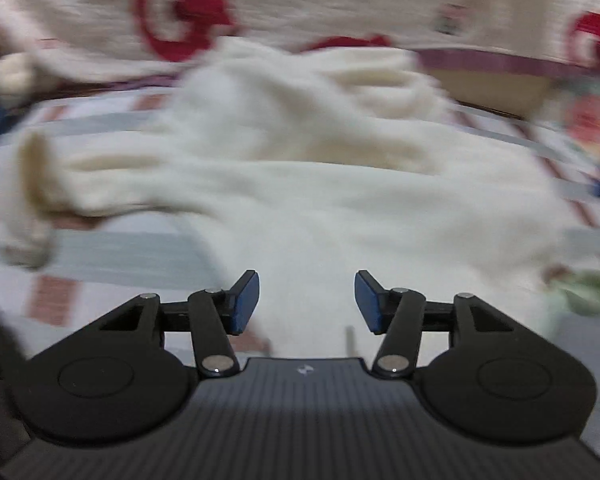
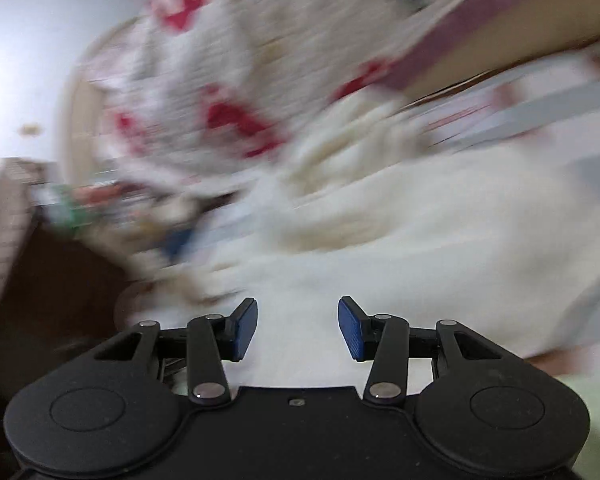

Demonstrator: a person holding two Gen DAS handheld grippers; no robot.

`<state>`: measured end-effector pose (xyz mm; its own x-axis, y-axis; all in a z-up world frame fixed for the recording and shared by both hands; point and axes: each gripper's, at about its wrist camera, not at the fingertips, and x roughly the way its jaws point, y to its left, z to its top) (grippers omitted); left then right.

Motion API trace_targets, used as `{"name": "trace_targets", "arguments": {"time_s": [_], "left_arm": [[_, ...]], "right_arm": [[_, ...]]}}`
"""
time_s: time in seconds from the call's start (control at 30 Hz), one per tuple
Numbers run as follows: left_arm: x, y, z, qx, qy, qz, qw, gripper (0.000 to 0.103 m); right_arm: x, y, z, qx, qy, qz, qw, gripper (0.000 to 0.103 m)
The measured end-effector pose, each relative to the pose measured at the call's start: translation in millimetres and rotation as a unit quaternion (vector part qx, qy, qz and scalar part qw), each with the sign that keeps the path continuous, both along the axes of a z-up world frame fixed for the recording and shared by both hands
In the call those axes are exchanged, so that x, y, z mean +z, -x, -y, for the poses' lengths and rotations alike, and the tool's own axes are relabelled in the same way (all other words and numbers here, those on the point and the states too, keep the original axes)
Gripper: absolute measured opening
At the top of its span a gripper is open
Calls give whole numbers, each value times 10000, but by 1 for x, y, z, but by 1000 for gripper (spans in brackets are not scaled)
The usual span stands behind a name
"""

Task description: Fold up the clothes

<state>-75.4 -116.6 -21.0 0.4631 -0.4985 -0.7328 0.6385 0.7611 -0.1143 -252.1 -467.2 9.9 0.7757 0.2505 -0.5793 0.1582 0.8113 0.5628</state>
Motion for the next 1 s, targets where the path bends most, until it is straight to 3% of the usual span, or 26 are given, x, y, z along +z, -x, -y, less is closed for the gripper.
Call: {"name": "trace_targets", "arguments": {"time_s": [0.1, 0.2, 0.27, 0.33, 0.43, 0.53, 0.6, 0.67, 0.73, 0.77, 0.8, 0.9, 1.0], "left_arm": [[-8, 30, 21, -543, -86, 85, 9985, 56], [-29, 58, 45, -1287, -378, 227, 9907, 56], [-41, 74, 62, -1901, -661, 455, 9785, 58], [-55, 86, 76, -2252, -969, 633, 9674, 58], [-68, 93, 84, -2335, -1217, 483, 9635, 64], [-76, 92, 82, -2320, -1369, 438, 9620, 77], [-79, 91, 81, -2316, -1601, 540, 9580, 87], [-83, 83, 77, -2068, -1686, 501, 9625, 88], [-83, 72, 69, -1814, -1460, 318, 9720, 75], [-82, 66, 65, -1671, -1385, 280, 9758, 47], [-80, 61, 62, -1514, -1379, 311, 9783, 28], [-68, 48, 51, -1078, -1100, 351, 9874, 18], [-53, 43, 44, -680, -1024, 796, 9892, 17]], "right_arm": [[3, 28, 44, -714, 58, -12, 9974, 44], [13, 51, 52, -688, 451, 50, 9966, 43], [13, 56, 41, -552, 1216, -121, 9910, 43], [3, 56, 31, -363, 2065, -354, 9771, 44], [-25, 59, 35, -9, 2847, -695, 9561, 47], [-53, 50, 44, 199, 3417, -1067, 9335, 47], [-71, 39, 48, 341, 3647, -1291, 9215, 47], [-88, 30, 56, 371, 3720, -1493, 9154, 47], [-98, 22, 64, 305, 3705, -1598, 9145, 47], [-102, 19, 68, 255, 3690, -1633, 9146, 47], [-105, 16, 70, 194, 3669, -1635, 9156, 47], [-107, 13, 75, 23, 3561, -1523, 9219, 54], [-108, 11, 80, -148, 3451, -1411, 9278, 54]]}}
